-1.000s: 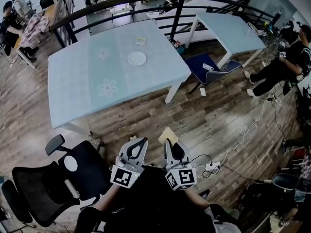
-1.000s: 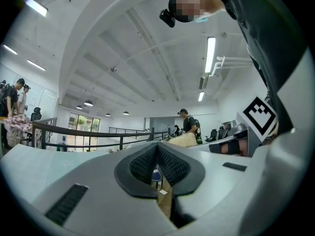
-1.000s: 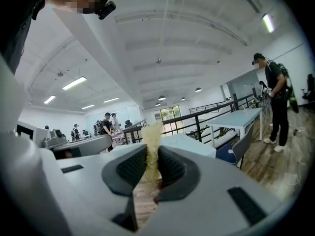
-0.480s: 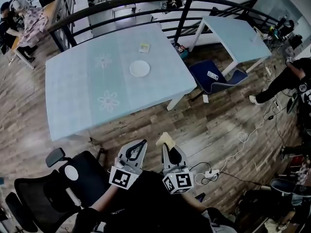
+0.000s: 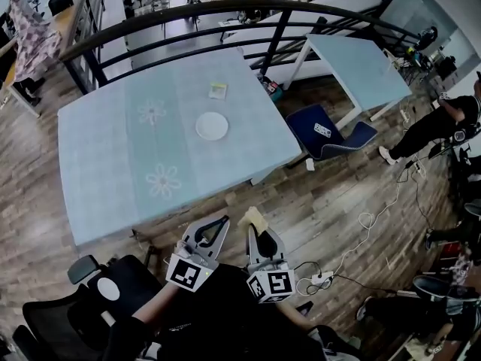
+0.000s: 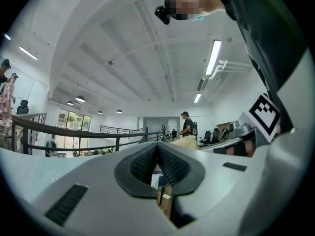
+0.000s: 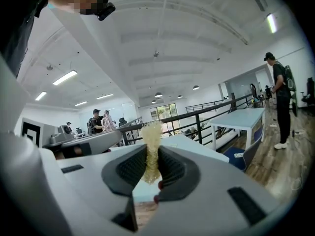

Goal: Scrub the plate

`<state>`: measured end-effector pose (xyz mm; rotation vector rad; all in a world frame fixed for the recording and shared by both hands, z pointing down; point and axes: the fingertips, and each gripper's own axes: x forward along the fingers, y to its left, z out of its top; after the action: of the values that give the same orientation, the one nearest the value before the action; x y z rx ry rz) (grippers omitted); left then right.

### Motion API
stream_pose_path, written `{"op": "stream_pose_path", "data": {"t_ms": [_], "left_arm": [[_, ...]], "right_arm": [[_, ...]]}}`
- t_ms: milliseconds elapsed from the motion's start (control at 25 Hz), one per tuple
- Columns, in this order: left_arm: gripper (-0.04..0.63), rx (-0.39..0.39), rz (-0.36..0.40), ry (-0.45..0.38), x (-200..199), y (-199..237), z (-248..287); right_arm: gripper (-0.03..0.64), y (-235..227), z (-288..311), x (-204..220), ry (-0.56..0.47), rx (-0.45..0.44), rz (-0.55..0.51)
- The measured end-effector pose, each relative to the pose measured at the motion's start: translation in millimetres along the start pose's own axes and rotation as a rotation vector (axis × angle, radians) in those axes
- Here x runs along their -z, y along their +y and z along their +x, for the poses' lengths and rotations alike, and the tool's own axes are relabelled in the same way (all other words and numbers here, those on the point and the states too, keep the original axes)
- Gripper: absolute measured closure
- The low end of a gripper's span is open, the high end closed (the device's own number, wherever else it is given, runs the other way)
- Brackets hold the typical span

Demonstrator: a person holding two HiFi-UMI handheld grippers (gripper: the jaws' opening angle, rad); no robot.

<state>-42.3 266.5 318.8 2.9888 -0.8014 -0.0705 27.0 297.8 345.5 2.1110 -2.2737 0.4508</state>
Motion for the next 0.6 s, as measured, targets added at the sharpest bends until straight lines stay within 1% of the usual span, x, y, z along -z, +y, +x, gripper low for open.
{"op": "stream_pose_path", "data": {"t_ms": [160, 280, 440, 600], "left_arm": [[0.581, 0.023, 0.017, -0.007, -0.4, 14.8, 8.9], [0.581, 0.023, 0.024, -0.013, -0.8, 19.5, 12.5], [0.581, -0.001, -0.014, -0.009, 0.4, 29.2, 15.2], [0.581, -0.035, -0.016, -0.002, 2.6, 44.5, 18.6]], "right_arm": [[0.557, 4.7, 18.5, -3.5, -0.001, -0.004, -0.017], [0.557, 3.5, 25.1, -6.7, -0.001, -0.005, -0.027], [0.557, 2.4, 36.0, -9.4, 0.006, -0.012, -0.027], [0.557, 5.4, 51.5, -5.9, 0.026, -0.044, -0.034]]}}
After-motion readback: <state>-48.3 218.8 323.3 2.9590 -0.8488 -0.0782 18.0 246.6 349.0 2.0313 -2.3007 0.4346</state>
